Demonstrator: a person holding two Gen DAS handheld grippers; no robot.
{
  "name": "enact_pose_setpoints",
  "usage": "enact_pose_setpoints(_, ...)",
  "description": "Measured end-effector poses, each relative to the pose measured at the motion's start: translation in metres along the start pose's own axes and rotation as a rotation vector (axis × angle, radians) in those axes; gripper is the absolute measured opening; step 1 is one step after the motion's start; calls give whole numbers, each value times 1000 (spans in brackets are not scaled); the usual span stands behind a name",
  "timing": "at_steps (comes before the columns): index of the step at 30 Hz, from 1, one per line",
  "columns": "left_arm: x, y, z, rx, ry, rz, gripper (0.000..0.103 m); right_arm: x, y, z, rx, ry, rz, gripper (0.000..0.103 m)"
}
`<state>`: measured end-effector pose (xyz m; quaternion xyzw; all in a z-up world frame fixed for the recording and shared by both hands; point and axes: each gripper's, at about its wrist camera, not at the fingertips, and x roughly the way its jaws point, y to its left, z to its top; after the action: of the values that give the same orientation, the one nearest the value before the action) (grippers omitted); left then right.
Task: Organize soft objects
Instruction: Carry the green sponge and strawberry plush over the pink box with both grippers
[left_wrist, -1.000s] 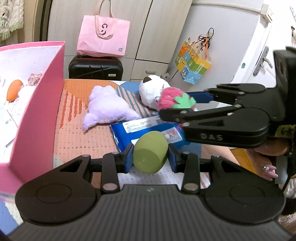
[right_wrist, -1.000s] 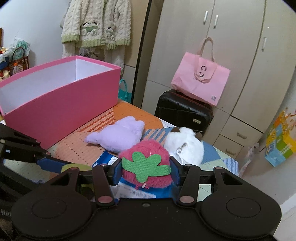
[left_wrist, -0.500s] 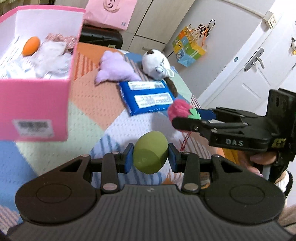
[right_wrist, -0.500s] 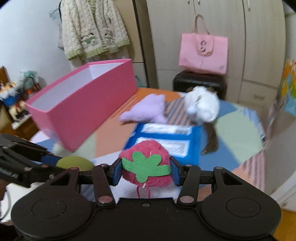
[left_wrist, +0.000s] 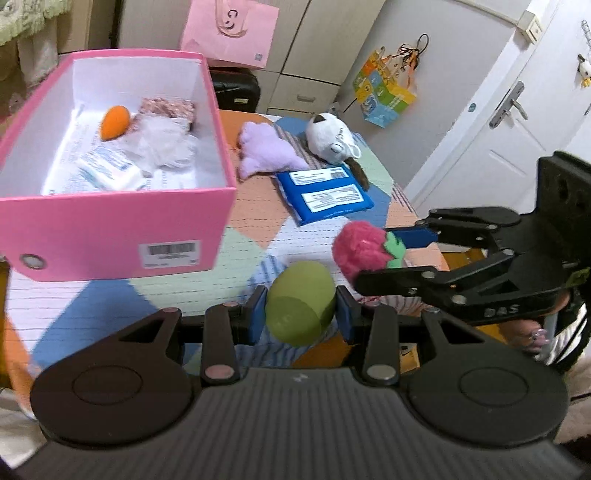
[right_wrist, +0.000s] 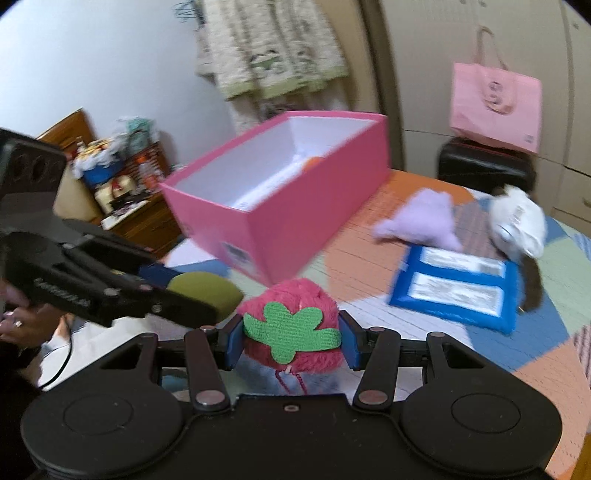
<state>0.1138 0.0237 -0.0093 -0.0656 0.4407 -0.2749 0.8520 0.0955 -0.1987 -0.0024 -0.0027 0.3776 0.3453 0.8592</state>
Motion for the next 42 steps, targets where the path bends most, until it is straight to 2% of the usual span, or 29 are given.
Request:
enact_pose_setpoints(7,-29,14,10,28,-5,41,37,-12,40,30,-144,-31,7,57)
enact_pose_setpoints(15,-58,28,23,61,-99,82,38,-8,64,57,-230,-66,-7,57)
enact_pose_setpoints(23,-67,44,43,97,-162,94,38,6,75,91,-279,-91,-30,57)
enact_pose_setpoints(27,-70,66,50,73,-246,111,38,19,76,107,-321,-120,-62,57)
enact_pose_setpoints(29,-66,77,56,62,-263,130,38,29,74,113,-335,-127,-74,57)
enact_pose_setpoints(32,-55,86,68,97,-270,214,38,51,66,125,-347,-121,-99,57)
enact_pose_setpoints(38,-15,107,100,155,-207,289,38,98,57,142,-428,-62,-124,57)
enact_pose_setpoints(42,13,117,115,199,-175,381,38,132,50,153,-476,-28,-179,57)
